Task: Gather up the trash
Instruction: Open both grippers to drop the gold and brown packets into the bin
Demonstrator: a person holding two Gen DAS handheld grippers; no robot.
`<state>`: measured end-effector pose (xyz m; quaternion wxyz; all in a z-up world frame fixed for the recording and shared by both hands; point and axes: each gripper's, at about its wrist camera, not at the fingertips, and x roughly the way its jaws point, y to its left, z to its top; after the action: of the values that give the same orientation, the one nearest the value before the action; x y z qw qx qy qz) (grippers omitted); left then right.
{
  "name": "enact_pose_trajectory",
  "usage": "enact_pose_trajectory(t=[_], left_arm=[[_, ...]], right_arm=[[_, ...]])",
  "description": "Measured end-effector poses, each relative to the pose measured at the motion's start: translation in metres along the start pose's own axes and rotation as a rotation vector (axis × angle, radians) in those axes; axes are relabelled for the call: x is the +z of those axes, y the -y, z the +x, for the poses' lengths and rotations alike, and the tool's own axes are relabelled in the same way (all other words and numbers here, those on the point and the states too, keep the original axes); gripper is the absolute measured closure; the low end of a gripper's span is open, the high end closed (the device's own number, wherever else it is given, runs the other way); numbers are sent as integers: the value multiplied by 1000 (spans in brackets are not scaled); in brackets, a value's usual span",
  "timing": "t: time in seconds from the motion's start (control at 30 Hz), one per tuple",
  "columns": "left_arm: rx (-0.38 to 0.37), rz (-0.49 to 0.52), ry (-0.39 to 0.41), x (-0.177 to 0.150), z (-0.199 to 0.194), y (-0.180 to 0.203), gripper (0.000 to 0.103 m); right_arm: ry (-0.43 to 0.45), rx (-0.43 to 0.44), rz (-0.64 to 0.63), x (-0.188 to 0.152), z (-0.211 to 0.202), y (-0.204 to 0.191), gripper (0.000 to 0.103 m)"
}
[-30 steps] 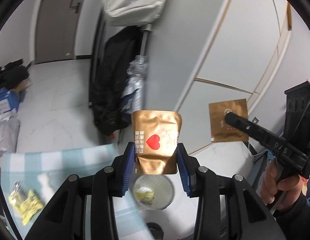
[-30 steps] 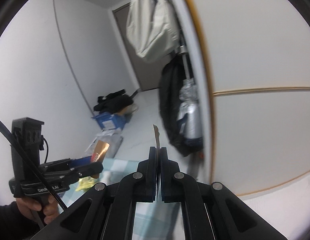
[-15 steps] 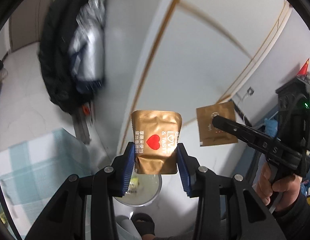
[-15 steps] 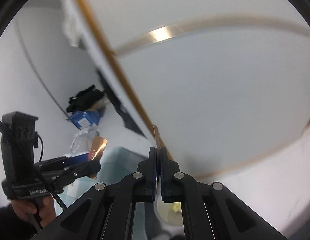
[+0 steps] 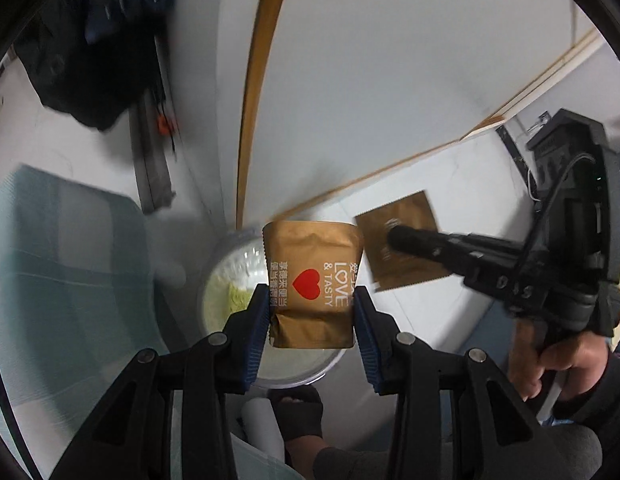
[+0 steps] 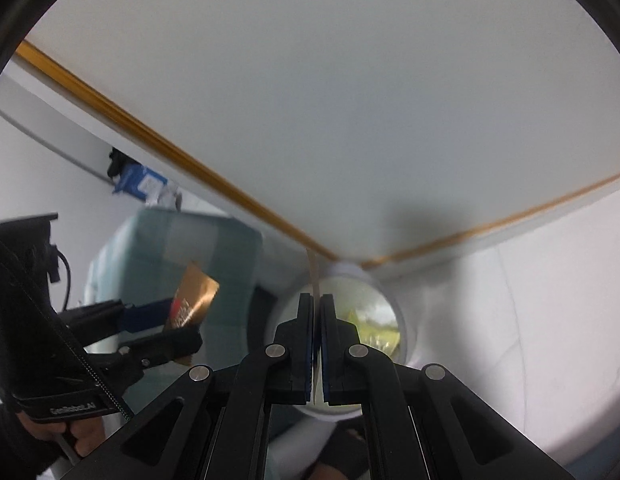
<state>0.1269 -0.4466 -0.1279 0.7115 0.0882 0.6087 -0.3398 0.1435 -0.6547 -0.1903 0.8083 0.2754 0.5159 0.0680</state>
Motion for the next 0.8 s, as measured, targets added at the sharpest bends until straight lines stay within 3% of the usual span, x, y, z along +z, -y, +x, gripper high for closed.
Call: enact_pose_trajectory(t=[0.07,0.33,0.5,0.67,0.8], left_arm=[[33,-15,-41,-3,14,-1,67],[-19,-197,-216,-7,67,-31,67],[-63,-326,-272,-15,84,-47,67],[-88,-357,-304,-17,90,-47,67],[-119,-452,-330,-23,94,-56,67]], right_arm=[[-39,41,48,-11,21,18,101],[-153,29,143,-35,84,45,101],[-184,32,193,-47,98,55,100],[-219,-6,213,-54,108,56,100],[-243,-19,208,-59,111,54,98]])
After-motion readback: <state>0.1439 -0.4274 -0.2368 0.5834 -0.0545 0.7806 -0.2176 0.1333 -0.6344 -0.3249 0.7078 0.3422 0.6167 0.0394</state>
